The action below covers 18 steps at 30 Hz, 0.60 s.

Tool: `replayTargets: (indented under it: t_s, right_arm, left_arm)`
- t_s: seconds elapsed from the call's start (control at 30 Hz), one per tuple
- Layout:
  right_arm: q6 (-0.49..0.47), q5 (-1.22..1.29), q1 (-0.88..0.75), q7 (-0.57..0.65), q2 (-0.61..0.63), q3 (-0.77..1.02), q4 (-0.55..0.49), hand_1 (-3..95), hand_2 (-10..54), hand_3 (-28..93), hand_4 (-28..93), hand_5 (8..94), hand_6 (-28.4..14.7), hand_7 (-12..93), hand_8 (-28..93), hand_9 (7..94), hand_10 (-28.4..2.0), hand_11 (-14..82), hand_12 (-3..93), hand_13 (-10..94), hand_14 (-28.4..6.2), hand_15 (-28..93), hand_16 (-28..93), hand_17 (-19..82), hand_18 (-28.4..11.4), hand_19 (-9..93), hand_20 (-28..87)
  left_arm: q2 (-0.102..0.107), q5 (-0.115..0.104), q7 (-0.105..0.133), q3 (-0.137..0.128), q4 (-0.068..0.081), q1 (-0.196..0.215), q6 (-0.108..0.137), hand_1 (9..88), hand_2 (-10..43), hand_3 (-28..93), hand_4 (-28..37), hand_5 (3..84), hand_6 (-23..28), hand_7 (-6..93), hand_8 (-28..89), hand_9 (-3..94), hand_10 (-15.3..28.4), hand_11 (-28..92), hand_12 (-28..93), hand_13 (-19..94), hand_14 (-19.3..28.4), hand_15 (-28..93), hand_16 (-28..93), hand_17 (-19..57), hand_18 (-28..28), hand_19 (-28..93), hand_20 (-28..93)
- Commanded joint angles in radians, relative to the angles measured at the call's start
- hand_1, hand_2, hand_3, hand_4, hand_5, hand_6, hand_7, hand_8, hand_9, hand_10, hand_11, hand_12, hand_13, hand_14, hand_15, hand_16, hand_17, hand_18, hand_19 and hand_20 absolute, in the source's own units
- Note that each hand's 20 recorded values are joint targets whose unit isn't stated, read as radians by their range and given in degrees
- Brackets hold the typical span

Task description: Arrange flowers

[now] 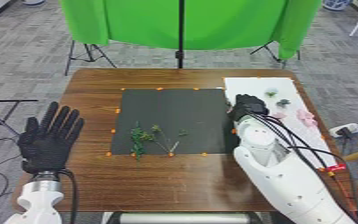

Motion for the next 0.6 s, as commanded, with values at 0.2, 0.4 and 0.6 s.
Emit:
replayTargets:
  t_s: [0.2,0.4,0.6]
  right_arm:
    - [0.197,-0.062,-0.076,-0.131,0.007,-0.011,0.106,63.4,-9.5,74,-28,62.6,-1.7,56,2,82.7,-8.6,15.4,38.2,75,-6.7,63,42,42,-24.6,93,66]
    - [0.318,-0.064,-0.08,-0.127,0.016,-0.005,0.084,64.4,-9.5,77,-28,67.2,-0.1,56,6,87.8,-7.3,16.5,41.7,80,-6.2,63,43,44,-25.0,93,65]
    - [0.421,-0.047,-0.116,-0.065,0.032,0.021,-0.056,63.2,-9.5,81,-28,67.7,0.3,59,8,87.8,-7.7,17.8,43.9,79,-6.7,66,45,45,-25.9,93,66]
  left_arm:
    - [-0.011,-0.01,-0.015,0.01,0.012,0.002,-0.015,26.3,11.1,76,-28.3,41.1,8.5,8.8,-9,36.2,15.2,15,9,28,15.4,28,-5,-7.2,13.9,28,10]
    - [-0.014,-0.013,-0.017,0.01,0.01,0.01,-0.013,26.4,11.1,76,-28.3,41.2,8.5,8.7,-9,36.3,15.1,15,9,28,15.4,28,-5,-7.2,14.0,28,10]
    - [-0.01,-0.01,-0.018,0.01,0.008,0.012,-0.012,26.4,11.0,76,-28.3,41.2,8.5,8.7,-9,36.3,15.1,15,9,28,15.5,27,-5,-7.2,14.0,28,10]
